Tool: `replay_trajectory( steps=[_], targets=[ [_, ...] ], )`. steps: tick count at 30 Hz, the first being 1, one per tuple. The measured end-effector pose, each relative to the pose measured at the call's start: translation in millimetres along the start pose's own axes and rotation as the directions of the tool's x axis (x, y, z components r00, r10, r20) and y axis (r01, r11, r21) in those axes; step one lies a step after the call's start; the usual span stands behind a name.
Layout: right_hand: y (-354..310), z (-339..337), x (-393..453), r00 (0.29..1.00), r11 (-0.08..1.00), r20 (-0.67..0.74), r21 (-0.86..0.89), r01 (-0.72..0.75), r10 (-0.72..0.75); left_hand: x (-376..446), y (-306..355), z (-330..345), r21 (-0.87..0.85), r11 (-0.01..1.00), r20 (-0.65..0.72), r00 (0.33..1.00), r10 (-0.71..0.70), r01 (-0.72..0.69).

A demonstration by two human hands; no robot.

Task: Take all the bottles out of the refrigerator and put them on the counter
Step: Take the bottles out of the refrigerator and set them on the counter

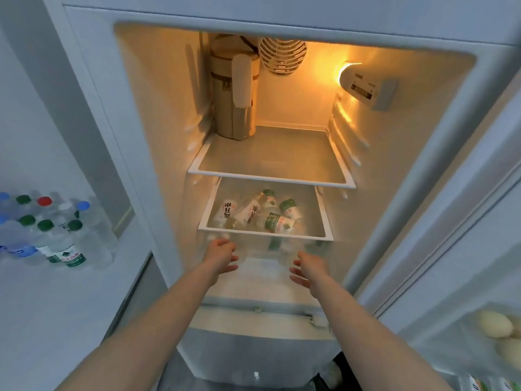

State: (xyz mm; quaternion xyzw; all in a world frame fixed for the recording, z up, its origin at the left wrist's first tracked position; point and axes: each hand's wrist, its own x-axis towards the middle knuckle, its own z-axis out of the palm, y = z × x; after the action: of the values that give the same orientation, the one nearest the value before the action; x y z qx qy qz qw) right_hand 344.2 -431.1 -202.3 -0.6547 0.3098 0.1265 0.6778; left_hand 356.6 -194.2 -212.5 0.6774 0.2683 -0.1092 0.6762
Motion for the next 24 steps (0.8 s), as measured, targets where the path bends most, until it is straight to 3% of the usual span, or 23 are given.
replay_trajectory(
  steps=[13,18,24],
  targets=[
    [-14.7,35.4,68.8,0.996,0.986,-0.057,0.157,-0.057,0.067,61.7,10.8,21.8,-0.363,0.919,0.069,0.988,-0.140,0.155],
    [-11.1,38.0,78.2,0.995,0.994,-0.098,0.105,-0.008,0.018,64.3,-2.1,30.4,-0.398,0.916,-0.078,0.993,-0.087,0.049],
    [-1.4,41.3,76.5,1.000,0.999,-0.002,0.051,0.007,-0.006,53.2,-14.2,33.8,-0.518,0.855,-0.064,0.995,-0.080,0.036]
  ],
)
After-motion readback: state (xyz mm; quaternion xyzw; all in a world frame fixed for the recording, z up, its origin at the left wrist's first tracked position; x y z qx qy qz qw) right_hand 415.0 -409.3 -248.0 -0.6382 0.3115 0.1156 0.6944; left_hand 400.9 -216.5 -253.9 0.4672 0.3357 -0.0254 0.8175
